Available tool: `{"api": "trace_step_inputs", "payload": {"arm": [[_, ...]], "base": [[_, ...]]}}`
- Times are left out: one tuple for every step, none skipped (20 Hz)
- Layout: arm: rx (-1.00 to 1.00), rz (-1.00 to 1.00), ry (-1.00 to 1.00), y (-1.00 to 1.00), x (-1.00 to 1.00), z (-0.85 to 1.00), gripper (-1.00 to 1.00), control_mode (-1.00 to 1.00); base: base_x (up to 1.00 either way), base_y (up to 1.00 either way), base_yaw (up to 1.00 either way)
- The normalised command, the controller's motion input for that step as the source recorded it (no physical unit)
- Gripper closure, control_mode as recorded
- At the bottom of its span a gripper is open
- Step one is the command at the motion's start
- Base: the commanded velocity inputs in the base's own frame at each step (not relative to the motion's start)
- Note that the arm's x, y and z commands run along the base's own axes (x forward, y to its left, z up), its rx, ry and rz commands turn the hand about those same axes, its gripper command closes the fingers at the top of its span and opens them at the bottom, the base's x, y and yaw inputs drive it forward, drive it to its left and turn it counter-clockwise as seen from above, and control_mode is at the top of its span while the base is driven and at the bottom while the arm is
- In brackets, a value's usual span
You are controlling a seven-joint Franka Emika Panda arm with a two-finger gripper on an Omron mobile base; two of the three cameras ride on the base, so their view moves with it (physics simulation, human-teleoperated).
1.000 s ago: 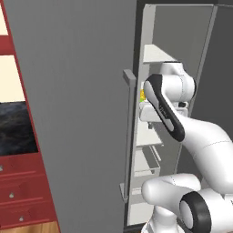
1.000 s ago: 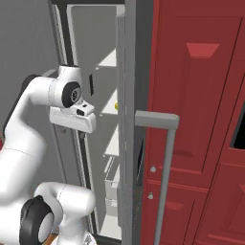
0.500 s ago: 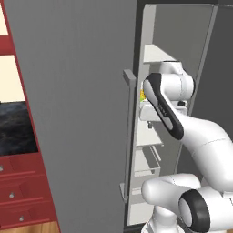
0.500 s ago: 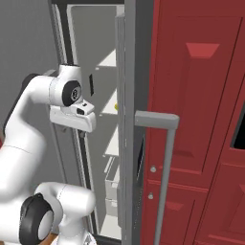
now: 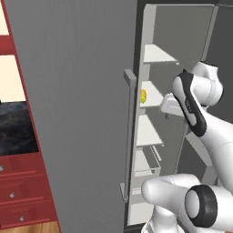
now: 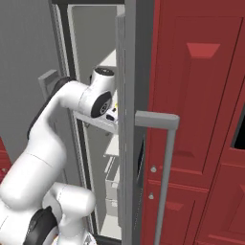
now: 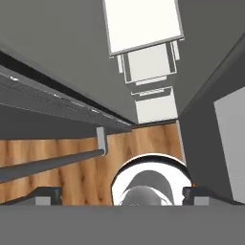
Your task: Take the corn and lime out of the freezer and place them in the tupperware container on the counter. Then put the tupperware containing the vegetables back in the freezer.
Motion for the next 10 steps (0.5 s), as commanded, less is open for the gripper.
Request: {"api": "trace_step_inputs", "payload": {"arm": [[0.1, 0.0, -0.15, -0.32, 1.0, 0.01, -1.0, -1.0], [0.09, 0.0, -0.18, -0.31, 0.98, 0.04, -1.0, -1.0], [0.08, 0.0, -0.2, -0.26, 0.92, 0.1, -1.0, -1.0], [0.07, 0.0, -0.19, -0.15, 0.93, 0.12, -1.0, -1.0], [0.06, 0.0, -0.19, 0.0, 0.9, 0.09, -1.0, -1.0], [0.03, 0.0, -0.19, 0.0, 0.82, 0.11, -1.0, -1.0], [0.02, 0.0, -0.19, 0.0, 0.74, 0.11, -1.0, -1.0], [0.01, 0.0, -0.19, 0.04, 0.71, 0.08, -1.0, -1.0], [0.01, 0.0, -0.17, 0.03, 0.71, 0.05, -1.0, -1.0], [0.01, 0.0, -0.15, 0.0, 0.73, 0.0, -1.0, -1.0]], "base": [[0.0, 0.0, 0.0], [0.0, 0.0, 0.0], [0.0, 0.0, 0.0], [0.0, 0.0, 0.0], [0.0, 0.0, 0.0], [0.0, 0.0, 0.0], [0.0, 0.0, 0.0], [0.0, 0.0, 0.0], [0.0, 0.0, 0.0], [0.0, 0.0, 0.0]]}}
